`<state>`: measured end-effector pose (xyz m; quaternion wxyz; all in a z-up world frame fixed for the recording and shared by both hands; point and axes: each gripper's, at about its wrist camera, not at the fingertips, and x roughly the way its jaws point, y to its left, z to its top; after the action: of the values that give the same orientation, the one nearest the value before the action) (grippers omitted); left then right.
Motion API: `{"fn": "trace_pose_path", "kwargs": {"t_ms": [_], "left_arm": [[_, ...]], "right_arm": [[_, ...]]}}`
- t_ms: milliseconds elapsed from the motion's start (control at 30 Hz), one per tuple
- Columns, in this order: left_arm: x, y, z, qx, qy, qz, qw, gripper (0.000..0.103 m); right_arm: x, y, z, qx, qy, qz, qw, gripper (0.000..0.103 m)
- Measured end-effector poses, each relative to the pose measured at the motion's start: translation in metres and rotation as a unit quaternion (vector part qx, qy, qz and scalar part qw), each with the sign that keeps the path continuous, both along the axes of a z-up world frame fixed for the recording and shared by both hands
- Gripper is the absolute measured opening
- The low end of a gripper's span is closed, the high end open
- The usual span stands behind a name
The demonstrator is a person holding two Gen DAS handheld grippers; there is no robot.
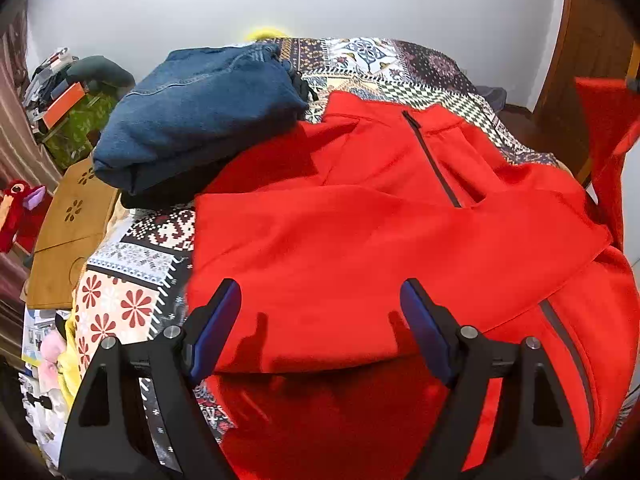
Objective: Fold large clothes
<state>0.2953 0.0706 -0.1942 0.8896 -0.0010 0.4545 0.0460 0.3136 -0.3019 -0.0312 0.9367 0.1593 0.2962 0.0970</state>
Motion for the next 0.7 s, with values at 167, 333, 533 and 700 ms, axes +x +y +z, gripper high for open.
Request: {"fn": "trace_pose_path", "kwargs": {"t_ms": [167,333,533,700], "left_arm": [[-0.009,0.016,0.005,-0.013,-0.011,0.010,0.9998,0.081],[-0.017,0.033,0.006,-0.029,-0.015,0.021,0.9992,0.081],[-0.027,0.049,0.003,-0.043,-0.012,0.027,0.9986,0.081],[-0.032,0.055,0.002,-0.049,-0.011,0.030,0.9983,0.081]], "right_arm": [[-0.003,0.063,0.010,-0.007,-0.002,0.085,0.996,0.006],[0.008,0.126,-0.022,-0.027,0.047,0.157,0.986,0.006],[0.007,0.186,-0.092,-0.079,0.142,0.229,0.960,0.006],[-0.013,0.210,-0.132,-0.137,0.191,0.273,0.933,0.006]]}}
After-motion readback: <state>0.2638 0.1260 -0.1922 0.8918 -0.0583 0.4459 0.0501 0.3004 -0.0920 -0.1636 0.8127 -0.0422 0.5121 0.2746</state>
